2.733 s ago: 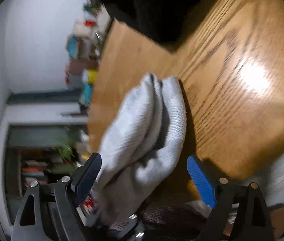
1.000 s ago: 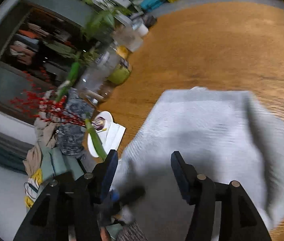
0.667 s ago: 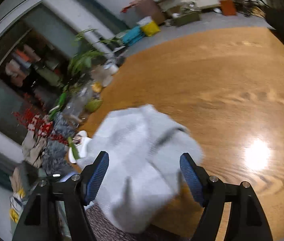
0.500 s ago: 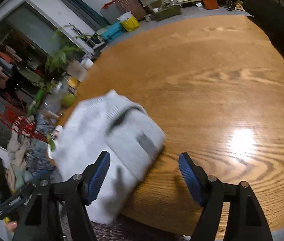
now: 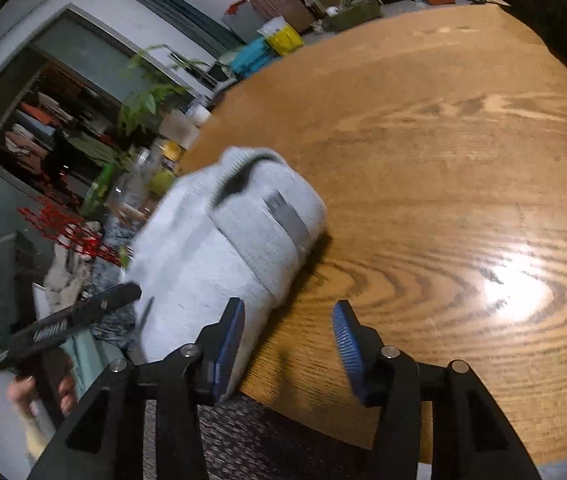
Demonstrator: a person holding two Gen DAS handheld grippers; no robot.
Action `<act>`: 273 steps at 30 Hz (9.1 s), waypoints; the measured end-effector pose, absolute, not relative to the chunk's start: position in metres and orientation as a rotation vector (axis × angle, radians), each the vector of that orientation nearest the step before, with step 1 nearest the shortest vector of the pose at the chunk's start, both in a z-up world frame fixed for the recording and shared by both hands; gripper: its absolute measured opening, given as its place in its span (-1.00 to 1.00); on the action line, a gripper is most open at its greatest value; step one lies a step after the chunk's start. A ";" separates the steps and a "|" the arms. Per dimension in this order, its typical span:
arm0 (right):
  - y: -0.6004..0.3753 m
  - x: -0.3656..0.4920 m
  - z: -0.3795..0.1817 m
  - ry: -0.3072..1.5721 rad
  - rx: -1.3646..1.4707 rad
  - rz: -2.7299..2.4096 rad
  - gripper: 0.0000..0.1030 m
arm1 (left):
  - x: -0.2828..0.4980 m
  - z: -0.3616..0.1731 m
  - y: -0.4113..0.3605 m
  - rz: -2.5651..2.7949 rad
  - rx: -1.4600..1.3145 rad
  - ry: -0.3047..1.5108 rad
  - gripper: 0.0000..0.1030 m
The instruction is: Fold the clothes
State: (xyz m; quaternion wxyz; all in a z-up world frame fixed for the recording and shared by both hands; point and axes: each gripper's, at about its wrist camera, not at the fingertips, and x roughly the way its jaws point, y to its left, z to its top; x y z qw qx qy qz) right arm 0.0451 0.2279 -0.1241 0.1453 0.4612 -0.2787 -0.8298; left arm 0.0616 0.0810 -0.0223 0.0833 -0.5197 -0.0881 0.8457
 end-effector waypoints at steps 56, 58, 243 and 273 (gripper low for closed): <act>0.183 0.048 -0.152 -0.319 1.142 -2.589 -0.33 | 0.090 -0.076 0.151 2.609 -1.488 0.159 1.00; 0.186 0.050 -0.155 -0.314 1.154 -2.565 -0.33 | 0.096 -0.071 0.152 2.567 -1.454 0.214 0.97; 0.098 -0.123 -0.156 -0.090 1.485 -2.111 -0.55 | 0.009 -0.023 0.050 2.286 -1.490 0.244 0.23; 0.270 -0.019 -0.056 -0.696 1.247 -2.405 0.21 | 0.125 -0.064 0.205 1.986 -1.435 0.540 0.51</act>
